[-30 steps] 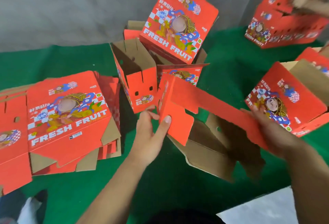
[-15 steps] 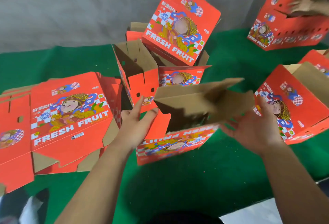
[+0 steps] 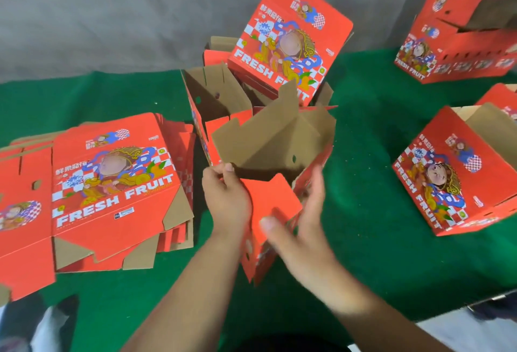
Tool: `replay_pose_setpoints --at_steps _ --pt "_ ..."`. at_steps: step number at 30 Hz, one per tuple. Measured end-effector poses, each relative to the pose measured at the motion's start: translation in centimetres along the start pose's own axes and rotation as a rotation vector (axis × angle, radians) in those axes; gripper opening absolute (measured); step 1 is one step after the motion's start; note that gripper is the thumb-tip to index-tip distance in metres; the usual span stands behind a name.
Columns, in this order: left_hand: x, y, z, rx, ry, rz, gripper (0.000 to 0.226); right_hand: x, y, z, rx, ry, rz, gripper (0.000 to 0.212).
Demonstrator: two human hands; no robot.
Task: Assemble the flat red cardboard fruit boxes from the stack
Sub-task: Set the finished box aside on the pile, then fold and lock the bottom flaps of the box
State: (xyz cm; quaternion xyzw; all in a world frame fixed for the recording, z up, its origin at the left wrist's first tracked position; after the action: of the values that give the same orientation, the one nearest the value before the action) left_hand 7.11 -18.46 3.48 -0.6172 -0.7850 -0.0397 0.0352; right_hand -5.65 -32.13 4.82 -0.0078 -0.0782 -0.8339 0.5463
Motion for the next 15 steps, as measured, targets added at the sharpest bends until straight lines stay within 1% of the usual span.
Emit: replay_pose_setpoints --at_steps 1,2,3,4,6,7,8,11,12,13,14,15 --pt "-0.1 -0.6 -0.2 -0.008 -0.013 -0.046 0.009 -0.9 -0.6 -0.2 0.002 -0.003 0.024 0.124" --pt "-0.3 -1.1 -0.3 -0.007 -0.026 -0.062 0.007 -0.7 -0.7 -0.3 0.026 0.004 0.000 0.121" --pt "-0.5 -1.7 -0.4 -0.010 -0.041 -0.050 0.006 0.4 -0.5 -0.1 0.053 -0.014 -0.069 0.109" --pt "-0.8 -2.3 -0.6 -0.032 -0.049 -0.025 0.006 2.2 0.0 0.3 0.074 -0.039 -0.157 0.090" --pt "-1.1 -4.1 -1.7 -0.154 -0.049 0.042 0.007 6.9 1.0 0.6 0.073 -0.129 -0.353 0.047" --pt "-1.3 -5.4 -2.5 -0.241 -0.050 0.094 0.007 9.1 1.5 0.5 0.067 -0.149 -0.429 0.032" --pt "-1.7 -7.0 -3.4 -0.336 -0.047 0.168 0.009 10.8 1.9 0.4 0.069 -0.135 -0.477 0.024" --pt "-3.4 -11.9 -5.7 -0.662 -0.025 0.472 0.012 13.9 2.8 -0.3 0.075 -0.044 -0.576 0.019" --pt "-3.5 -12.7 -6.1 -0.756 -0.022 0.544 0.011 14.8 2.9 -0.5 0.078 -0.038 -0.615 0.016" --pt "-3.0 -12.5 -6.5 -0.818 -0.030 0.552 0.012 15.4 3.2 -0.5 0.089 -0.046 -0.637 0.013" --pt "-2.1 -11.4 -6.6 -0.838 -0.046 0.494 0.016 16.0 3.5 -0.5 0.098 -0.050 -0.641 0.011" --pt "-0.9 -9.4 -6.5 -0.787 -0.064 0.397 0.021 16.5 3.7 -0.4 0.106 -0.040 -0.640 0.011"
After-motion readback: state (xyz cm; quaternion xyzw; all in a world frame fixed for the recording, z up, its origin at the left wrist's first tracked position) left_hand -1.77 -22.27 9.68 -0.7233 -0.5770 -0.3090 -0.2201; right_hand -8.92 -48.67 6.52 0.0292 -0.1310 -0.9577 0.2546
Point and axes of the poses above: each hand's wrist, its own y-axis towards the middle knuckle, its own x-axis out of the back of the hand, z = x × y, the point moved 9 cm from there along y, towards the middle knuckle
